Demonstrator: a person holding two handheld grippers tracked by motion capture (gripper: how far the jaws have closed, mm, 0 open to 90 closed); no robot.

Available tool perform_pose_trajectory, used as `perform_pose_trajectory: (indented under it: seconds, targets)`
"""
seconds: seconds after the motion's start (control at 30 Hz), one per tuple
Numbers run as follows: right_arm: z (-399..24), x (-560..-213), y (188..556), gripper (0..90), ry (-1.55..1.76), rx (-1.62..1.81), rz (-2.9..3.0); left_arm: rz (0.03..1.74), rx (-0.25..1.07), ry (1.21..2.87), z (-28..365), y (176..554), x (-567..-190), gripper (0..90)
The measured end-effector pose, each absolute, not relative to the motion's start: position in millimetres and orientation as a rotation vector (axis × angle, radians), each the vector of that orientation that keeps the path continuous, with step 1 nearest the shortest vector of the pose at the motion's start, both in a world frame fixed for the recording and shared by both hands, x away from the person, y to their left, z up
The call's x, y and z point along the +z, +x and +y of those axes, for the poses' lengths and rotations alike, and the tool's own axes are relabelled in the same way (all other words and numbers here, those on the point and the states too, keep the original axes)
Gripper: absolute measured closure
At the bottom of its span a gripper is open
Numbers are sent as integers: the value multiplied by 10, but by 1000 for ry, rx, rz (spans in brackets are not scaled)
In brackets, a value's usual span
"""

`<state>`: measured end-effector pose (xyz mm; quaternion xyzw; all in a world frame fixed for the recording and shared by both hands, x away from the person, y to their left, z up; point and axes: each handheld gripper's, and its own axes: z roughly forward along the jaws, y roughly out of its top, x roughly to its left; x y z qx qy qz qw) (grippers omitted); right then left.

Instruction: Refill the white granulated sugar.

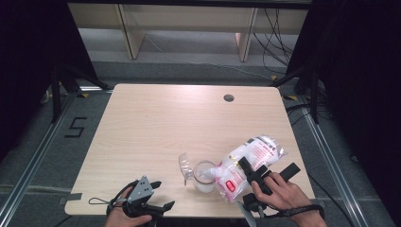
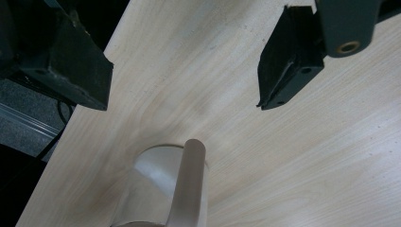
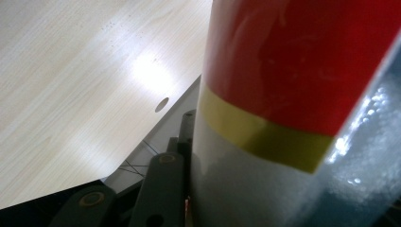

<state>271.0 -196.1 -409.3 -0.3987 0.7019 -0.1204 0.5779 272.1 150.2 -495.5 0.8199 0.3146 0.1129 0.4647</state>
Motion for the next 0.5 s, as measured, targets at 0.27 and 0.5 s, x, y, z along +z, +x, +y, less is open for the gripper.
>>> perform_pose_trajectory:
  seconds: [0.27, 0.5]
  targets:
    - [-1971, -4094, 2705, 726, -928, -281, 1644, 777, 276, 2011, 1499, 2719, -4954, 185]
    - [-1969, -4094, 2704, 727, -930, -283, 1643, 772, 282, 2013, 1502, 2723, -4956, 185]
